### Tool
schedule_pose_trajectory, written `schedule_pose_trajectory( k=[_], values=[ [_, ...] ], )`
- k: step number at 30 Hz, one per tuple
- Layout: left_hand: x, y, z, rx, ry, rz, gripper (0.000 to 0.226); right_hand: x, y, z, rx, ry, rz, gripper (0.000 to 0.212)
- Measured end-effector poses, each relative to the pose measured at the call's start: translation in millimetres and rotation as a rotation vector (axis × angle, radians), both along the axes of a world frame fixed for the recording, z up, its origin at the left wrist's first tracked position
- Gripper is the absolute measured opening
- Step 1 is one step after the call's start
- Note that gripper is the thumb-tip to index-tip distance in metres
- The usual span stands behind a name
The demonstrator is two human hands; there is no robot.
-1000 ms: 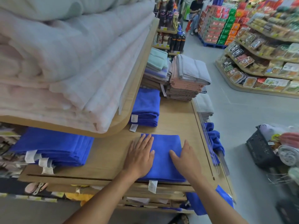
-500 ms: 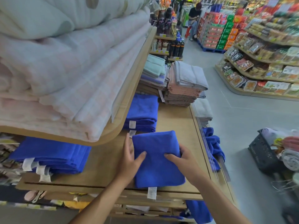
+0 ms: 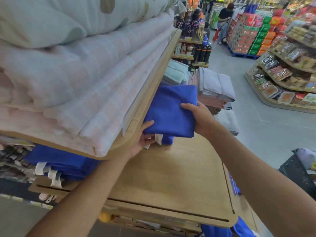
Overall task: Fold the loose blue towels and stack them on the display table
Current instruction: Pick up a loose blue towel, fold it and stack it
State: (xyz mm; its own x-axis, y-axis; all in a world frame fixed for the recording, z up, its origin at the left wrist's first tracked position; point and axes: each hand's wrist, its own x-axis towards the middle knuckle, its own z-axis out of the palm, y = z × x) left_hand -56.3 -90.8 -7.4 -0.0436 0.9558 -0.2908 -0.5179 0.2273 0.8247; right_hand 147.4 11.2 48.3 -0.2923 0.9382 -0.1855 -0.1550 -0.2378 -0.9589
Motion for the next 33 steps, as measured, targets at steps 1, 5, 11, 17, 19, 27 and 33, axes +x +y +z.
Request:
schedule_pose_trajectory(
  k=[1,5,11,17,19,27,33],
  values=[
    [0,7,10,-0.021,-0.007,0.04,0.03,-11,17,4,-0.027,0.015,-0.008,0.032],
    [13,26,19,-0.134,-0.005,0.156,0.06,-44,58,-14,-0.179,-0.281,0.014,0.029],
    [17,45,-22,-0.336,-0.306,0.379,0.011,-51,54,-71,0.011,-0.663,-0.008,0.034],
    [12,44,-30,-0.28,-0.212,0.352,0.019,-34,46,-74,-0.06,-0.56,0.016,0.055],
    [10,33,-35,-0.326,-0.061,0.327,0.028,-20,42,-75,-0.018,-0.593,0.062,0.046],
    [67,-16,-83,0.123,1.178,-0.03,0.019,120,37,-78,0.194,-0.604,-0.05,0.01],
    [154,9,-106,0.462,1.632,-0.384,0.045,229,11,-129,0.051,-0.715,-0.257,0.025]
  ],
)
